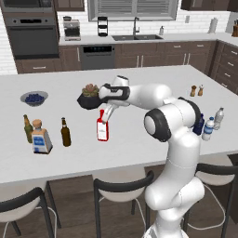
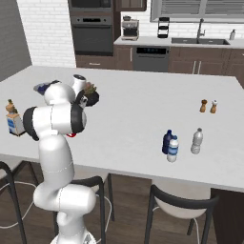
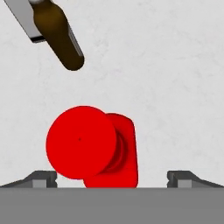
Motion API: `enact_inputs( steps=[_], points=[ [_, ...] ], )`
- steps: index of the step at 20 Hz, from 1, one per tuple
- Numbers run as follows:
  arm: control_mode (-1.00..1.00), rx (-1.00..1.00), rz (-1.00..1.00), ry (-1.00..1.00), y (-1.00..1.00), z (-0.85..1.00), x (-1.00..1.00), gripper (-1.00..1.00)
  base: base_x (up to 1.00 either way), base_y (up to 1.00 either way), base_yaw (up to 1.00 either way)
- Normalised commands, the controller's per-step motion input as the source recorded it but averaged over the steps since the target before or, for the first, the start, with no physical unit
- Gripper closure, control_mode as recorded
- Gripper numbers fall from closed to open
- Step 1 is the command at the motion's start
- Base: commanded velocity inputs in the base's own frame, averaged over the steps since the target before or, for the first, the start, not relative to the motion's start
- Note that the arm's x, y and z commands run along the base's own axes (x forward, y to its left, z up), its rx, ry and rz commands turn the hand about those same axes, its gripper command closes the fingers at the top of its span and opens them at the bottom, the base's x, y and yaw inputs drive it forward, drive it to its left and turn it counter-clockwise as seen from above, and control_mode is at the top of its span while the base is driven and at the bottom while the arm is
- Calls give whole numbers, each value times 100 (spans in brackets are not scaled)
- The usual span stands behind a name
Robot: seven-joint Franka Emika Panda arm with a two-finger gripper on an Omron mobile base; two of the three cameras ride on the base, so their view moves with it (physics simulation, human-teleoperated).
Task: Move the plastic bottles in the middle to the plastics group, and the glass bottles in the middle to the glass group.
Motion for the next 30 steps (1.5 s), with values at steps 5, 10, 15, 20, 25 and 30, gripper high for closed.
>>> enact_inputs(
  steps=[5,10,15,20,25,30],
  points=[
    [-100,-2,2,-2,1,-6,0,-100,0,0,0],
    [-100,-1,2,0,7,-11,0,-100,0,0,0],
    [-100,-1,0,0,5,-9,0,-100,0,0,0],
    [-100,0,0,0,1,0,0,100,0,0,0],
    [-100,0,0,0,0,0,0,100,0,0,0],
    [-100,0,0,0,0,0,0,100,0,0,0]
  ],
)
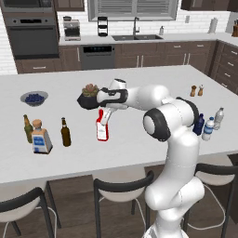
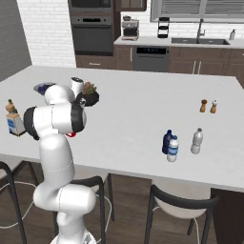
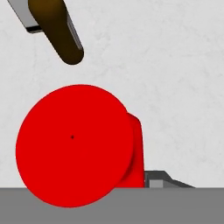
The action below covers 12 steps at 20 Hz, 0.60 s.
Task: Move the plastic bottles in the middle to the plastics group, and the glass bottles in the middle to the glass group.
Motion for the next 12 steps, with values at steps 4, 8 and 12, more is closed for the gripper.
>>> enact_inputs(
  steps=[4,8,12],
  points=[
    [-100,0,0,-2,5,8,-6,100,0,0,0],
    [-100,2,1,-10,17,31,-19,100,0,0,0],
    [-100,0,1,-4,36,30,-1,100,0,0,0]
  ],
)
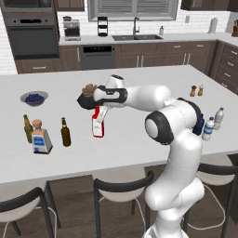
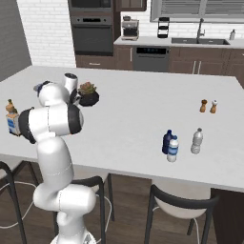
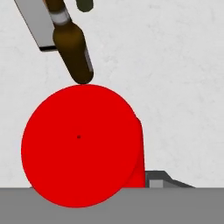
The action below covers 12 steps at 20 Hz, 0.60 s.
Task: Move the plastic bottles in the middle to the plastics group, and the glass bottles in the middle to the glass group.
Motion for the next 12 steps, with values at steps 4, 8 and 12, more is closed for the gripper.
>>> enact_inputs(
  steps=[4,8,12],
  points=[
    [-100,0,0,0,46,2,0,100,0,0,0],
    [-100,0,1,0,53,0,0,100,0,0,0],
    [-100,0,1,0,39,0,0,100,0,0,0]
  ],
)
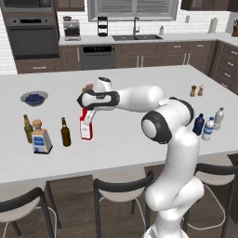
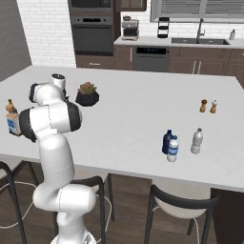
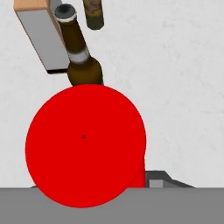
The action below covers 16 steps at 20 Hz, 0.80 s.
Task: Move the plastic bottles in the middle to the plastics group, and the glass bottles in the middle to the glass group.
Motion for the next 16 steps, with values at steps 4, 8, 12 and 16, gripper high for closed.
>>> enact_inputs(
  steps=[4,8,12,16],
  points=[
    [-100,0,0,0,31,-3,0,100,0,0,0],
    [-100,0,0,0,5,-14,0,100,0,0,0],
    [-100,0,0,0,0,-17,0,100,0,0,0],
    [-100,0,0,0,0,-32,0,100,0,0,0]
  ],
)
